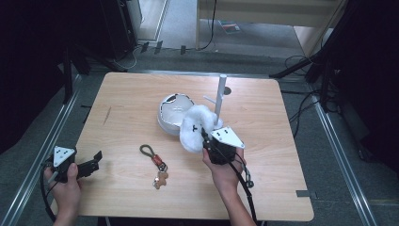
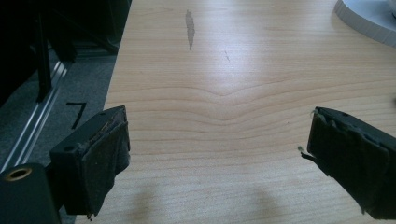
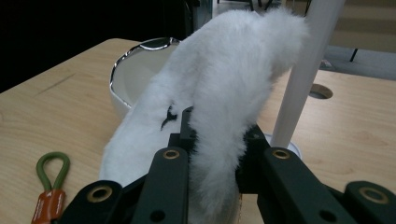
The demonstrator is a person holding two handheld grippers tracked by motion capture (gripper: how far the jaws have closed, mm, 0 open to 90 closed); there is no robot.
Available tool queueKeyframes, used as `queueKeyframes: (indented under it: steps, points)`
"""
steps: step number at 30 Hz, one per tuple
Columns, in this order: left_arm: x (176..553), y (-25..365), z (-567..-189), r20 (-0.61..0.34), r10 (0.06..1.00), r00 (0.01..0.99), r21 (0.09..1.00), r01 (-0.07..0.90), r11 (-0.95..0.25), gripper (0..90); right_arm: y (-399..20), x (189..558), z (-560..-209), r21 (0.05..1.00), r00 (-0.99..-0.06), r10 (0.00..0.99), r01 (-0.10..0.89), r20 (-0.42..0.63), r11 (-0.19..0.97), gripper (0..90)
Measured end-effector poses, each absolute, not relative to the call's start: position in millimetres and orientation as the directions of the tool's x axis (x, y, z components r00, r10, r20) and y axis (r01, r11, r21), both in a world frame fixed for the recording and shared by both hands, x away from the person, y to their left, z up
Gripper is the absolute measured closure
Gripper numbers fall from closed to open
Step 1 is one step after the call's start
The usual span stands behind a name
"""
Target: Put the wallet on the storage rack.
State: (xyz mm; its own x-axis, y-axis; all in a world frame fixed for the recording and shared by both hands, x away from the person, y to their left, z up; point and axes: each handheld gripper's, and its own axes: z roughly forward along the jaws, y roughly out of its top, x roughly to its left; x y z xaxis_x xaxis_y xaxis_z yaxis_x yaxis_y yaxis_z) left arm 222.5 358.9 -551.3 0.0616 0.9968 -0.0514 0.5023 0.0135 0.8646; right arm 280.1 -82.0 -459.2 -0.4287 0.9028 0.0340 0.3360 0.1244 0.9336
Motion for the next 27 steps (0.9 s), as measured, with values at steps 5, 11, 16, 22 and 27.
queueKeyframes:
  steps: [5, 11, 16, 22, 27]
  points:
    - [222.5, 359.0, -551.3, -0.053, 0.997, 0.061, 0.865, 0.502, 0.015, 6.3, -71.1, 289.1, -452.7, 0.945, -0.408, 0.913, 0.295, -0.010, 0.142, 78.2]
    - [222.8, 358.9, -551.5, -0.055, 0.997, 0.060, 0.865, 0.501, 0.018, 6.4, -58.2, 299.1, -449.9, 0.953, -0.384, 0.922, 0.253, -0.057, 0.164, 78.2]
    - [222.8, 359.2, -551.4, -0.055, 0.997, 0.062, 0.864, 0.503, 0.016, 6.4, -49.7, 306.2, -451.2, 0.957, -0.363, 0.929, 0.236, -0.076, 0.171, 78.2]
    - [222.9, 359.0, -551.4, -0.057, 0.996, 0.061, 0.864, 0.504, 0.018, 6.4, -35.4, 320.8, -454.8, 0.956, -0.336, 0.936, 0.227, -0.105, 0.188, 78.3]
    - [222.9, 359.4, -551.4, -0.057, 0.996, 0.063, 0.863, 0.504, 0.018, 6.4, -27.4, 329.7, -459.4, 0.952, -0.307, 0.943, 0.227, -0.131, 0.206, 78.3]
